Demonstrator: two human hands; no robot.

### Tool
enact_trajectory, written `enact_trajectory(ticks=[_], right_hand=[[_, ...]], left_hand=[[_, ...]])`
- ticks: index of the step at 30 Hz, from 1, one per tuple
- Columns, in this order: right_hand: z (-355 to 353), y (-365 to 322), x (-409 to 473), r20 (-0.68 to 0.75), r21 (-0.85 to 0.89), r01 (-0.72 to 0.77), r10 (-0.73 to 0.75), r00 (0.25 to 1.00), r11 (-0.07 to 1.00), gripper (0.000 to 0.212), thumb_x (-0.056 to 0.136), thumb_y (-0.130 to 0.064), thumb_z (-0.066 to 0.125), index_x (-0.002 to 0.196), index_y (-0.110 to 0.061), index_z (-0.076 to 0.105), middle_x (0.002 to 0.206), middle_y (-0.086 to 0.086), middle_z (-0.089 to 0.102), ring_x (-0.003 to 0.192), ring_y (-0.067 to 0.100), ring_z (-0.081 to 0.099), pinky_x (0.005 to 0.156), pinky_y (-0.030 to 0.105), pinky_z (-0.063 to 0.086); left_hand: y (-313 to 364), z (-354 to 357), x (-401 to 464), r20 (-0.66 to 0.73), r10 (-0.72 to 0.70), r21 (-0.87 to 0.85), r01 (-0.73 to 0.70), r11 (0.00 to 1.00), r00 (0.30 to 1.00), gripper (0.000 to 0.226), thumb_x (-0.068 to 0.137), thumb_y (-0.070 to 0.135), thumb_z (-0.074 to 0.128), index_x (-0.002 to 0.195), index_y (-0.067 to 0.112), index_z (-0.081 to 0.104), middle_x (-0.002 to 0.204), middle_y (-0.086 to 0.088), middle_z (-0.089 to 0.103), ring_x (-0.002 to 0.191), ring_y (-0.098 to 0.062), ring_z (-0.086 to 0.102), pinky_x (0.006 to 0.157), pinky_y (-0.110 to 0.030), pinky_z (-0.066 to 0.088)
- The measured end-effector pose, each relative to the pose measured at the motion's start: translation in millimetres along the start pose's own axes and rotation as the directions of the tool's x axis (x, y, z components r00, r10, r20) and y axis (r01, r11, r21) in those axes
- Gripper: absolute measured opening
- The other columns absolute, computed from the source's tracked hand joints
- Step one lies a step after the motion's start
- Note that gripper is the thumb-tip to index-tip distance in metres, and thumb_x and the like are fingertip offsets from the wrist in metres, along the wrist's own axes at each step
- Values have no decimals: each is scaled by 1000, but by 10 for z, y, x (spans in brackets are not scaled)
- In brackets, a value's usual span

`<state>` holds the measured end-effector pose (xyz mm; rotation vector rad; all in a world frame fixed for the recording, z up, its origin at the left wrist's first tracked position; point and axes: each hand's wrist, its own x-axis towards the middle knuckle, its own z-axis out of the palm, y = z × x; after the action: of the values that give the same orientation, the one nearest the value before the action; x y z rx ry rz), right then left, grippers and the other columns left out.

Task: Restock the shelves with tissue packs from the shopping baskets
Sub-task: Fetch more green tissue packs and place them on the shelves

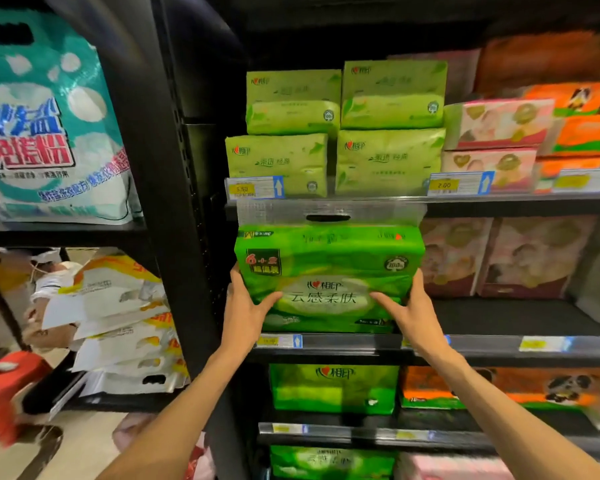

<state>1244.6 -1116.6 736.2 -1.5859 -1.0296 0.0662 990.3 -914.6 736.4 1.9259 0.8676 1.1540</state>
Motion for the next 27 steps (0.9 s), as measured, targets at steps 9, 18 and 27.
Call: enact_trajectory(ticks=[9,18,27], right_hand=[[92,130,143,106,-52,-43,49,993,998,76,82,-36,84,140,-46,36,137,-19,54,127,0,53,104,22,43],[248,373,409,118,-173,-175,197,973,969,66,82,-35,85,128,-33,38,128,-10,64,121,17,61,102,44,50],[362,495,515,111,-161,-218,237,965,963,54,84,-35,84,120,-24,45,125,-4,67,117,17,64,106,49,50]], left_hand=[[-61,223,118,25,-28,18,27,999,999,118,82,45,81,161,34,-7,165,-3,27,148,-23,34,121,-44,32],[-251,464,447,81,-136,182,120,976,987,121,75,37,89,157,27,0,157,-9,37,137,-34,46,108,-57,42],[-423,541,619,79,-147,189,130,973,986,111,75,36,89,152,18,12,151,-14,42,133,-35,49,105,-57,46]])
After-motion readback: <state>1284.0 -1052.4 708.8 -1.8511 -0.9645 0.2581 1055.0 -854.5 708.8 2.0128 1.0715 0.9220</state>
